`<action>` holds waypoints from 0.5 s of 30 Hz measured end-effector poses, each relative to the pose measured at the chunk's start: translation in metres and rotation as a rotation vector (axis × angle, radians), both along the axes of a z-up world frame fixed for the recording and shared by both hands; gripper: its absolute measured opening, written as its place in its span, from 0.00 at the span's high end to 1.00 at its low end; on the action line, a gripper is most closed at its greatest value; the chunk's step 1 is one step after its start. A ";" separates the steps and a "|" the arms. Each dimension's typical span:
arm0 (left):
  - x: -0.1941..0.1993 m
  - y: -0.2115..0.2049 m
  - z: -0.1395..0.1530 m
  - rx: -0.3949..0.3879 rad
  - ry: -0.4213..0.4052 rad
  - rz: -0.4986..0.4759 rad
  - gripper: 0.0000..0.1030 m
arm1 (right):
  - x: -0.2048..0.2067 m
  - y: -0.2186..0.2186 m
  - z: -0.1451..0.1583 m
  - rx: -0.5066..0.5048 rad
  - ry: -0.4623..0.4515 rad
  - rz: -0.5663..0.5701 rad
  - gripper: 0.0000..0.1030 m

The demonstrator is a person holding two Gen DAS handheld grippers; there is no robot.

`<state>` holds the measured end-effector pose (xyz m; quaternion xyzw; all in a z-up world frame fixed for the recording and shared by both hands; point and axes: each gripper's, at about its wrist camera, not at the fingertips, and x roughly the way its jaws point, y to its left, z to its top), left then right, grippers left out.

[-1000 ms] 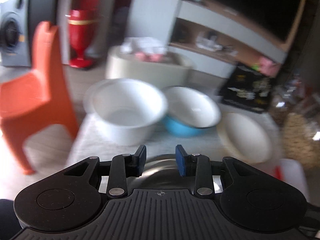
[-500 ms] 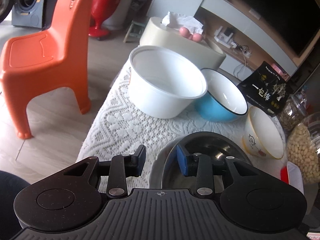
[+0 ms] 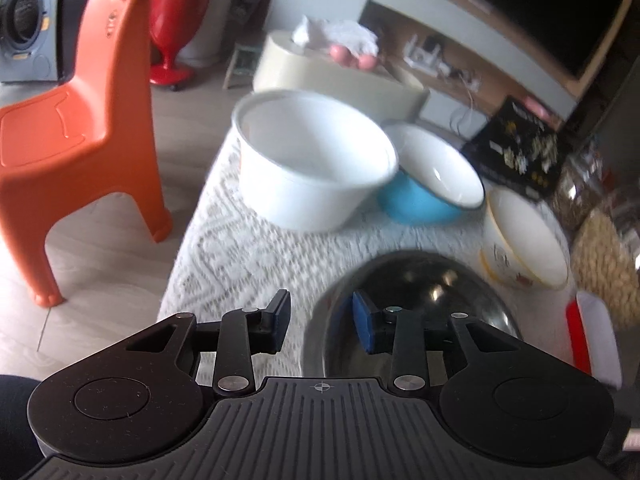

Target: Organize plates and bowls

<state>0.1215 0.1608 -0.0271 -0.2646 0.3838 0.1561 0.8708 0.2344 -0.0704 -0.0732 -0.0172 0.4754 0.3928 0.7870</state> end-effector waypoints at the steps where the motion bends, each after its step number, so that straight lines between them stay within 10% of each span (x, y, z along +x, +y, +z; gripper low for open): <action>1: 0.000 -0.003 -0.001 0.009 0.013 -0.025 0.63 | 0.000 0.000 0.000 0.001 0.001 -0.001 0.46; 5: 0.000 -0.004 -0.006 0.058 0.058 -0.003 0.55 | -0.002 0.002 0.002 -0.016 -0.002 -0.003 0.47; 15: 0.016 0.008 -0.036 -0.124 0.065 -0.005 0.67 | 0.000 0.001 0.002 -0.010 0.020 -0.009 0.48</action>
